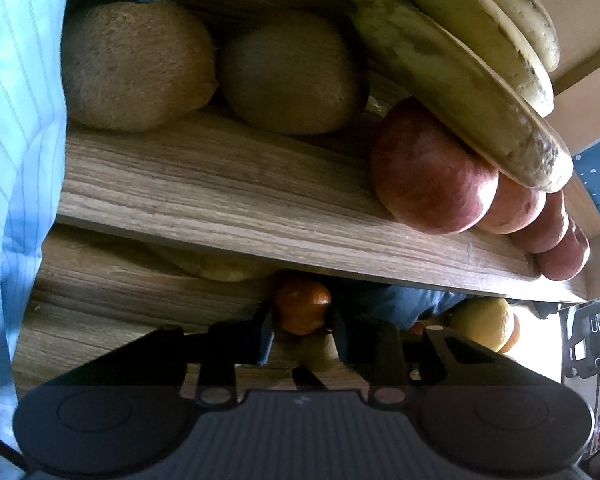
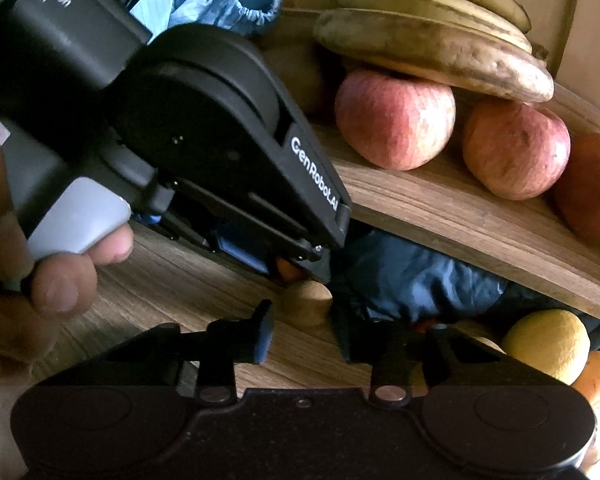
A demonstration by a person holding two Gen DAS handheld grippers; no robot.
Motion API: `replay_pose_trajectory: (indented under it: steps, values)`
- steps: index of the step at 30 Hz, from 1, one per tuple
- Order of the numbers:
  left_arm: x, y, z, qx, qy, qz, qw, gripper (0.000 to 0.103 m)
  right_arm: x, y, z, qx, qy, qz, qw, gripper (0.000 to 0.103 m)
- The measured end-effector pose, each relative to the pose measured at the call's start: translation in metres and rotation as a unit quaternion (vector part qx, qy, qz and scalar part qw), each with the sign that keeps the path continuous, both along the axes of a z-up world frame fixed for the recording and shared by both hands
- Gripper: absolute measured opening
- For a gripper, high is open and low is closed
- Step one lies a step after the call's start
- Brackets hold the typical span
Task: Organize fruits
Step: 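Grasp a small brown kiwi with the right tool while the left tool grasps another mandarin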
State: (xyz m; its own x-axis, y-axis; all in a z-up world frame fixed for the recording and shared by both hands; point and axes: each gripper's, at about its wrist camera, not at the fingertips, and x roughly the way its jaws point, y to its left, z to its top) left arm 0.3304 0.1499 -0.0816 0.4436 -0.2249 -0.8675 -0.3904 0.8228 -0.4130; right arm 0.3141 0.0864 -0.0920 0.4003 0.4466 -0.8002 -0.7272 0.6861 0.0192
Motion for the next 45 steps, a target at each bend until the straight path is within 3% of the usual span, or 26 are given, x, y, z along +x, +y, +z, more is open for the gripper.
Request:
replay_pose_trajectory:
  steps: [22, 26, 33, 35, 45]
  values:
    - [-0.028, -0.014, 0.017, 0.018, -0.01, -0.028, 0.9994, 0.032, -0.005, -0.029, 0.002, 0.011, 0.005, -0.016, 1.0, 0.027]
    - [-0.035, -0.021, 0.02, 0.02, -0.011, -0.029, 0.9993, 0.032, -0.012, -0.038, 0.006, 0.012, 0.003, -0.017, 1.0, 0.021]
    - [-0.047, -0.029, 0.021, 0.023, -0.008, -0.027, 0.9993, 0.032, -0.012, -0.047, 0.003, 0.011, 0.004, -0.03, 0.999, 0.023]
    - [-0.047, -0.03, 0.019, 0.024, -0.007, -0.025, 0.9994, 0.032, -0.015, -0.043, -0.002, 0.005, 0.008, -0.033, 0.999, 0.028]
    - [-0.05, -0.034, 0.018, 0.031, -0.006, -0.027, 0.9991, 0.032, -0.012, -0.05, -0.008, 0.014, 0.014, -0.039, 0.999, 0.028]
